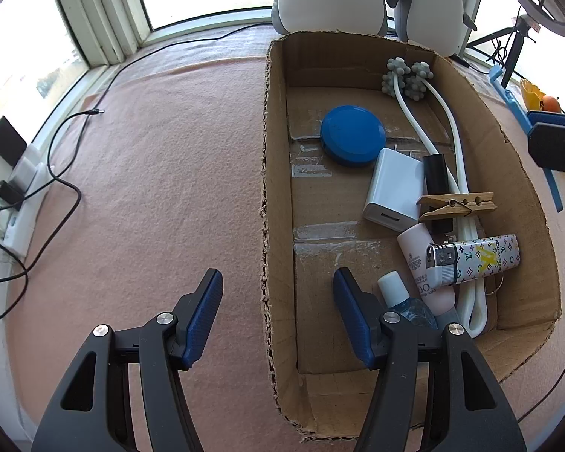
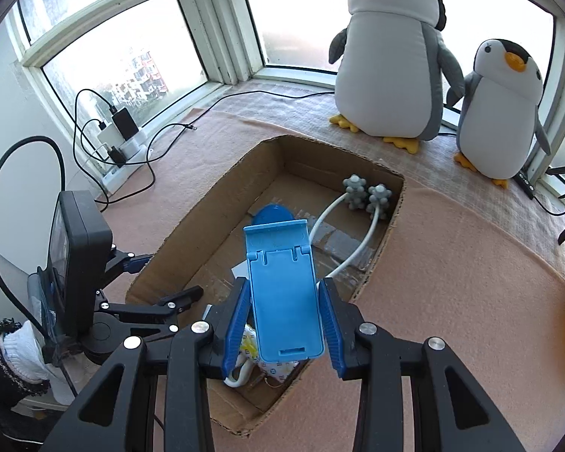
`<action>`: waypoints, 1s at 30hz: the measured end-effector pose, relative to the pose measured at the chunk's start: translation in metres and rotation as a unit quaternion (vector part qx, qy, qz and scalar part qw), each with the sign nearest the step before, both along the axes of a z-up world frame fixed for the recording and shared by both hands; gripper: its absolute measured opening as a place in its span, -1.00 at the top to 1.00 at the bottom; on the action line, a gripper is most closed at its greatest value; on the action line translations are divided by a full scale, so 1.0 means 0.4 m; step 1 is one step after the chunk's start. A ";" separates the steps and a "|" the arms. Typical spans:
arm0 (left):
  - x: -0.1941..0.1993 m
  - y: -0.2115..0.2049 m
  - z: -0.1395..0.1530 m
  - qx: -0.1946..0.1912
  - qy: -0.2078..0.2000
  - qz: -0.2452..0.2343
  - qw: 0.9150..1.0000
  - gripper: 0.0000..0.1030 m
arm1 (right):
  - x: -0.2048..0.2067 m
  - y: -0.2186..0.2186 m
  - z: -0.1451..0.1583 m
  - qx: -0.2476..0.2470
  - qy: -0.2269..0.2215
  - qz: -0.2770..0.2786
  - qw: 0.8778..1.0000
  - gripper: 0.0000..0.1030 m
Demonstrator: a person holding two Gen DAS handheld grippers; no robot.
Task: Organize rigid objects
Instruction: 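Carry the phone stand into the box and open the right tool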
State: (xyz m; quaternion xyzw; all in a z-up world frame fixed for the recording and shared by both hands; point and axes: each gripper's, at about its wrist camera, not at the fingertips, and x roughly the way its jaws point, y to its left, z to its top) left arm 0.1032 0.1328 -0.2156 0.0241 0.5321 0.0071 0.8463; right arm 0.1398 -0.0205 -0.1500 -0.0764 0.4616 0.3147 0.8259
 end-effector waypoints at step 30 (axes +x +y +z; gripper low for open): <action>0.001 -0.002 -0.001 0.004 -0.002 -0.001 1.000 -0.19 | 0.019 0.082 -0.081 -0.047 0.034 -0.013 0.998 0.31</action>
